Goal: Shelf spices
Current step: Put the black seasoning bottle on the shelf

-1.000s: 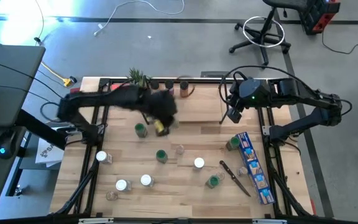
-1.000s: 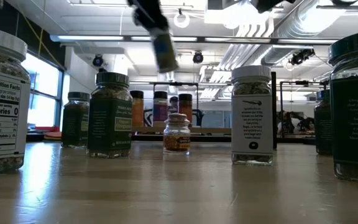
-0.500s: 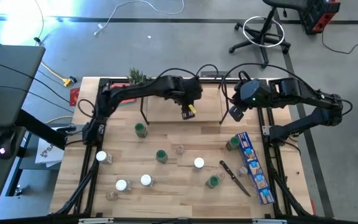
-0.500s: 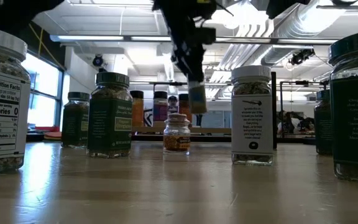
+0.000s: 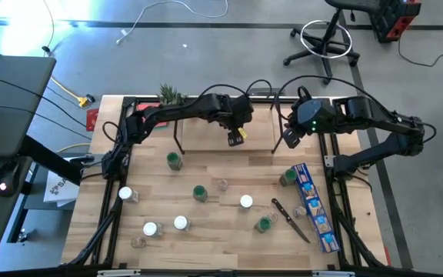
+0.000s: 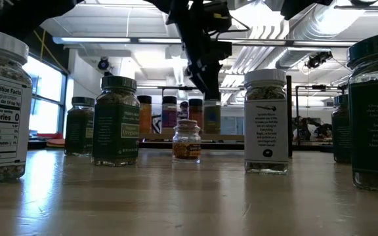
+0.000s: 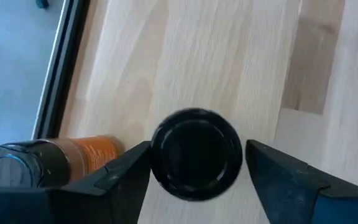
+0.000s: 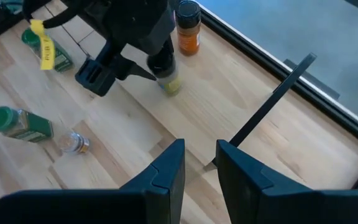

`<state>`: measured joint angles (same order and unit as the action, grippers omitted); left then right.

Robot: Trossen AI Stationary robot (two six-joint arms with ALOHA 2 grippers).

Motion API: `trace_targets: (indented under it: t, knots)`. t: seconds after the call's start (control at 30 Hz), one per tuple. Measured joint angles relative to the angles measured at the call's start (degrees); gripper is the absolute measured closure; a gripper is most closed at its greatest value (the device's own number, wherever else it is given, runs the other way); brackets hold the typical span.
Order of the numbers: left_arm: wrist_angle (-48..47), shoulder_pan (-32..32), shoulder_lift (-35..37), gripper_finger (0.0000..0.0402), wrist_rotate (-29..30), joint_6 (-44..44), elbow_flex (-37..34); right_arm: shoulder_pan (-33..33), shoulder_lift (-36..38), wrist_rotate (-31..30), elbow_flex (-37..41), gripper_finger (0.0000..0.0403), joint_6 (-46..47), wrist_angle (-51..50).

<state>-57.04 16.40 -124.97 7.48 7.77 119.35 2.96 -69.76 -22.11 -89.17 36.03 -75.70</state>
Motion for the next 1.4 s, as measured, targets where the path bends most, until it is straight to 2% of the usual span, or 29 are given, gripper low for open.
trace_targets:
  t: [0.2,0.3,0.4,0.53,0.7,0.83,0.97,1.07,1.2,1.4]
  knots:
    - [-0.33,1.41,0.83,0.0097,-1.37,-0.73,-0.06,0.01,0.0,-0.02,0.0,0.0318,0.14,0.07]
    - [-0.67,1.64,4.02,0.0093,-0.72,-2.24,-0.06,0.47,-0.06,-0.67,0.0,0.0318,-1.62,0.21]
    - [-2.85,1.6,8.6,0.0092,0.9,-7.3,-0.02,2.06,-1.31,-1.98,0.0,0.0307,-5.4,1.04]
    - [-5.77,1.31,15.65,0.0092,1.47,-14.48,-0.02,5.98,-5.25,2.2,0.0,0.0266,-14.16,8.01]
    - [-7.48,0.5,24.03,0.0092,2.96,-17.98,0.02,10.36,-11.92,9.5,0.0,0.019,-23.98,19.77]
    - [-10.13,-0.17,28.54,0.0092,6.5,-18.69,0.02,13.81,-17.61,14.61,0.0,0.0137,-27.15,25.48]
    - [-14.5,-0.37,30.97,0.0092,9.23,-19.61,0.02,16.48,-22.95,20.09,0.0,0.0101,-27.93,26.78]
    - [-18.39,-0.63,31.54,0.0092,9.23,-20.59,0.02,17.41,-26.1,23.01,0.0,0.0092,-29.66,26.81]
    - [-22.89,-1.48,31.56,0.0092,9.34,-21.67,-0.01,17.35,-29.65,23.17,0.0,0.0091,-32.39,27.8]
    - [-22.76,-3.05,31.52,0.0092,9.76,-22.67,-1.53,17.3,-33.71,21.2,0.0,0.0091,-33.52,29.95]
